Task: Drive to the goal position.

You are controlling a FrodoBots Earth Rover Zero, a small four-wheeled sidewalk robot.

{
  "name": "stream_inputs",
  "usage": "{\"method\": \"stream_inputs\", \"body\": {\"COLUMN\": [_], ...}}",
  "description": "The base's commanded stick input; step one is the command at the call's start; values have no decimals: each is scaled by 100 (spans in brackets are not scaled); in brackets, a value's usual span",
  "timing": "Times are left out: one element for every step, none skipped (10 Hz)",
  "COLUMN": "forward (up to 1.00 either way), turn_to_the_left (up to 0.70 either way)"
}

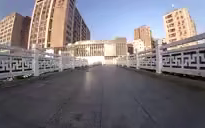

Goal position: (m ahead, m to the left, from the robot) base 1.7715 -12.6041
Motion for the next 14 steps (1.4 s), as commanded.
{"method": "stream_inputs", "body": {"forward": [45,45,45,45,45,45,45,45,45,45,45,45,45,45], "turn_to_the_left": [0,0,0,0,0,0,0,0,0,0,0,0,0,0]}}
